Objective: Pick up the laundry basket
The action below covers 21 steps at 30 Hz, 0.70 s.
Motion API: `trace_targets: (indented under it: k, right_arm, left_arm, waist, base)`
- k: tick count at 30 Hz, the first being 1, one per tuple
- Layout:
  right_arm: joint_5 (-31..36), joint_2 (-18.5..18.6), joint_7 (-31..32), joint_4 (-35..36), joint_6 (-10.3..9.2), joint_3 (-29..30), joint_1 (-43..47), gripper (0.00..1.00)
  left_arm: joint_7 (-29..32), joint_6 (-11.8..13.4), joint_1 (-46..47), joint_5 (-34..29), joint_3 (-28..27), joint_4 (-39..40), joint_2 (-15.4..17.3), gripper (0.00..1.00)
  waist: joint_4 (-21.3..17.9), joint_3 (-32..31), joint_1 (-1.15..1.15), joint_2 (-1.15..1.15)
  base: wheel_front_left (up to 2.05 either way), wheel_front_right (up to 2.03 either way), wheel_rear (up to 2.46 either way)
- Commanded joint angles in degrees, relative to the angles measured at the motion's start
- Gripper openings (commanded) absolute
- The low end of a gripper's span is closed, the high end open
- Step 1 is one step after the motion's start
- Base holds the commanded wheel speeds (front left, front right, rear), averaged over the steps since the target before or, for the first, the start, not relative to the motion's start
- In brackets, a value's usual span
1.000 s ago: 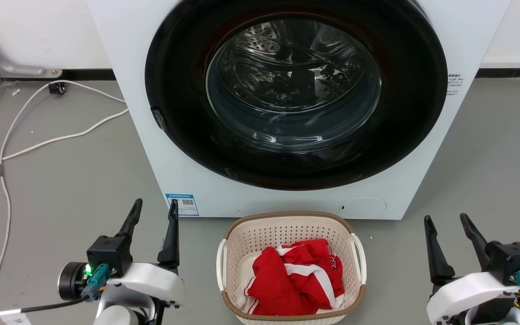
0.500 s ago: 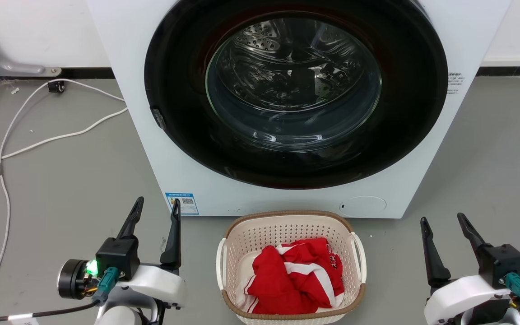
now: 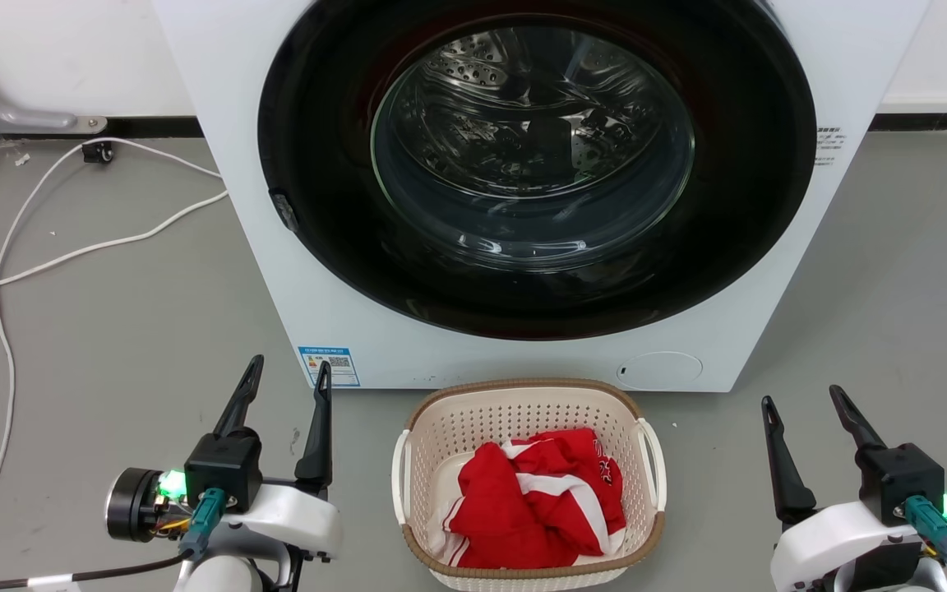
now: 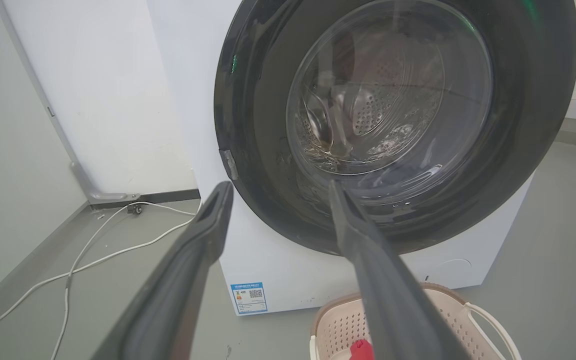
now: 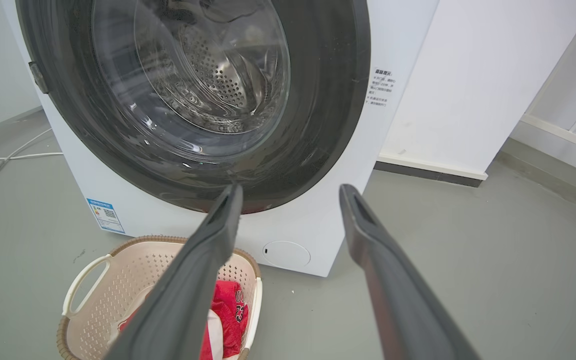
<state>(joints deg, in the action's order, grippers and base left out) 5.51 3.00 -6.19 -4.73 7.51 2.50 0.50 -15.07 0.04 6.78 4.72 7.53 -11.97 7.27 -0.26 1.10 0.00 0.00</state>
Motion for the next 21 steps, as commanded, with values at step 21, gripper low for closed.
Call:
trace_targets:
  k: [21]
  right_arm:
    - [-1.4, -0.2, 1.1, -2.0, -0.04, 0.0, -3.4, 1.0]
  left_arm:
    - [-0.1, -1.6, 3.8, 1.4, -1.5, -2.4, -1.4, 1.0]
  waist:
    - [-0.2, 4.1, 0.0, 0.0]
  base:
    - [0.0, 0.0, 0.0]
